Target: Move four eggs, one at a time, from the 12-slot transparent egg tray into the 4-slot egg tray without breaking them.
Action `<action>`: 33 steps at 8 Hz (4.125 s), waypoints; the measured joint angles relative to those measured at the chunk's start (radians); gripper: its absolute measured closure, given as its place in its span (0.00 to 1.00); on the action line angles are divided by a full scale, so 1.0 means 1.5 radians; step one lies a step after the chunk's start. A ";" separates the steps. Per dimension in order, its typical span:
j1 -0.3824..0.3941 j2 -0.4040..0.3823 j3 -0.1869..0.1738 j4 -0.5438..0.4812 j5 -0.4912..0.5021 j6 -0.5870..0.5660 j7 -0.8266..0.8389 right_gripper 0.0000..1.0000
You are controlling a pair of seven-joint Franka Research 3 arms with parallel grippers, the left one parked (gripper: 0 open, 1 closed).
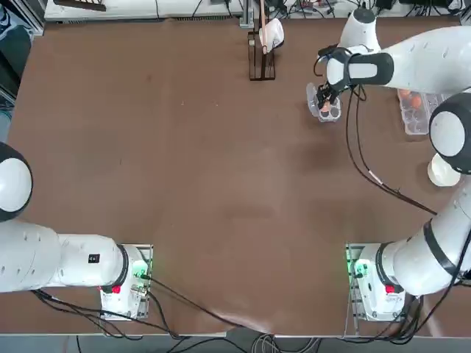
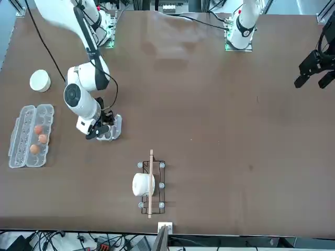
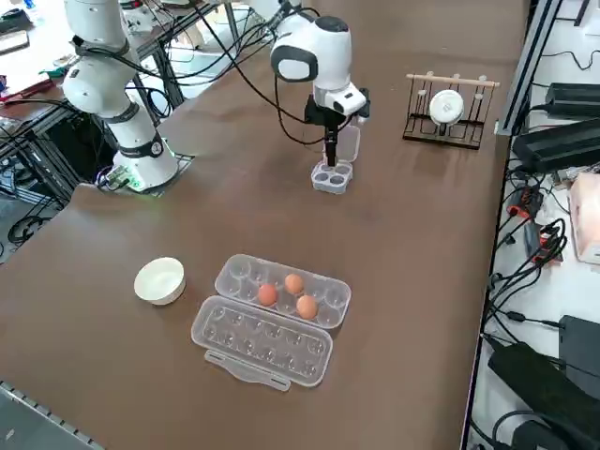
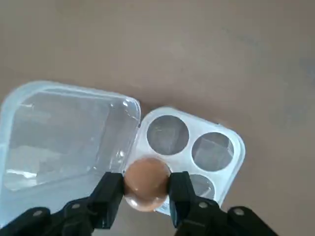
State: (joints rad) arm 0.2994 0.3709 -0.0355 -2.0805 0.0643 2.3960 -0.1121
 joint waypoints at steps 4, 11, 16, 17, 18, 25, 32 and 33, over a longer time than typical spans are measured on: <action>-0.001 0.003 -0.003 -0.006 0.000 0.000 0.001 0.37; -0.092 -0.111 -0.092 0.051 -0.007 -0.127 -0.193 0.00; -0.255 -0.038 -0.094 0.113 -0.007 -0.122 -0.725 0.00; -0.274 -0.014 -0.094 0.131 -0.005 -0.112 -0.812 0.00; -0.287 0.008 -0.094 0.140 -0.005 -0.090 -0.884 0.00; -0.329 0.091 -0.093 0.151 -0.005 -0.012 -1.110 0.00; -0.354 0.158 -0.085 0.205 0.060 -0.012 -1.198 0.01; -0.354 0.161 -0.083 0.207 0.061 -0.012 -1.198 0.04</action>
State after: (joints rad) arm -0.2309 0.6118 -0.1605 -1.7700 0.1551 2.3776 -1.9091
